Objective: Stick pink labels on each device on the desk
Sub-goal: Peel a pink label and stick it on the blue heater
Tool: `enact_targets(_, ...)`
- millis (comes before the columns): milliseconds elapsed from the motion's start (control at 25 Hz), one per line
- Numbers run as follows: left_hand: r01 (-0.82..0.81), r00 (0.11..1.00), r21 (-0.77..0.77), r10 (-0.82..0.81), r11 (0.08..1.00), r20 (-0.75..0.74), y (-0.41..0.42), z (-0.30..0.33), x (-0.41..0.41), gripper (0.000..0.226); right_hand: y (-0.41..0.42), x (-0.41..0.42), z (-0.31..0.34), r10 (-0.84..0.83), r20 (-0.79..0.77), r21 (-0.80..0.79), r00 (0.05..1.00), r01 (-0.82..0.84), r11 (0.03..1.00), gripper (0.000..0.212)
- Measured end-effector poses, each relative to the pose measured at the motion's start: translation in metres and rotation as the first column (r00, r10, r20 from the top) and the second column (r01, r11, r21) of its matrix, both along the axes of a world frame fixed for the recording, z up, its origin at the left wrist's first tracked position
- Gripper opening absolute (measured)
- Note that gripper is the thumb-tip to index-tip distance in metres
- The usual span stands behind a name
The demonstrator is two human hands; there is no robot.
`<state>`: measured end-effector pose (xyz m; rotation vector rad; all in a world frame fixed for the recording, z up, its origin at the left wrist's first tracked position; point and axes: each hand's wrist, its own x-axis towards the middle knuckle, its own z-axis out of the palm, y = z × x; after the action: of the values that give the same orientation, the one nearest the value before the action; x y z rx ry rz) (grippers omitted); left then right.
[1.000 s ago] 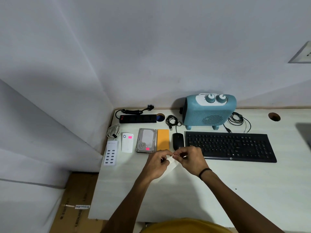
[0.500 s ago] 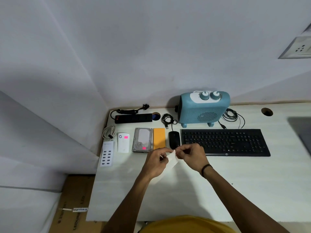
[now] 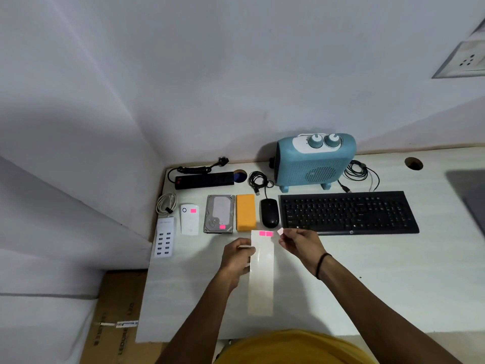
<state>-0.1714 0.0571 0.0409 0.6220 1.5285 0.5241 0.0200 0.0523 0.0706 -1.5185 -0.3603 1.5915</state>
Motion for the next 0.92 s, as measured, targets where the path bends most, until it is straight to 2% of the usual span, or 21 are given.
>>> enact_targets(160,-0.087,0.987,-0.156,0.064,0.984,-0.149,-0.01,-0.031,-0.003,0.012,-0.015,0.005,-0.017,-0.029,-0.057,-0.112,0.998,0.022,0.993,0.016)
enact_targets(360,0.045,0.927,-0.168,-0.104,0.985,-0.361,-0.018,-0.074,-0.009,0.01,-0.021,0.021,-0.021,0.014,0.003,-0.141,1.0,-0.013,0.99,0.014)
enact_targets(400,0.096,0.891,-0.142,-0.148,0.985,-0.429,-0.016,-0.072,-0.008,0.016,-0.02,0.025,-0.021,0.002,-0.004,-0.142,1.0,-0.003,0.99,0.013)
enact_targets(480,0.292,0.733,-0.079,-0.276,0.953,-0.622,-0.008,-0.059,-0.002,0.036,-0.013,0.031,-0.019,-0.048,-0.041,-0.144,0.998,0.042,0.989,0.012)
enact_targets(560,0.499,0.558,-0.014,-0.334,0.866,-0.759,0.015,-0.045,0.013,0.045,0.0,0.04,-0.015,-0.101,-0.084,-0.136,0.991,0.089,0.987,0.01)
enact_targets(600,0.568,0.525,0.044,-0.32,0.822,-0.789,0.032,-0.033,0.025,0.045,0.009,0.045,-0.012,-0.115,-0.097,-0.127,0.989,0.102,0.987,0.008)
enact_targets(640,0.615,0.52,0.111,-0.296,0.78,-0.801,0.053,-0.015,0.041,0.044,0.02,0.05,-0.009,-0.123,-0.103,-0.114,0.987,0.111,0.987,0.007)
enact_targets(720,0.677,0.568,0.295,-0.223,0.674,-0.792,0.101,0.019,0.074,0.045,0.04,0.059,0.0,-0.145,-0.114,-0.084,0.983,0.136,0.987,0.008)
enact_targets(800,0.718,0.61,0.435,-0.19,0.543,-0.77,0.154,0.055,0.11,0.055,0.062,0.072,0.008,-0.181,-0.127,-0.058,0.975,0.175,0.983,0.012)
enact_targets(880,0.781,0.579,0.466,-0.203,0.416,-0.79,0.208,0.086,0.144,0.075,0.079,0.085,0.013,-0.218,-0.14,-0.048,0.966,0.214,0.976,0.015)
enact_targets(920,0.829,0.52,0.427,-0.216,0.361,-0.827,0.232,0.101,0.159,0.087,0.086,0.092,0.014,-0.232,-0.145,-0.045,0.962,0.227,0.973,0.015)
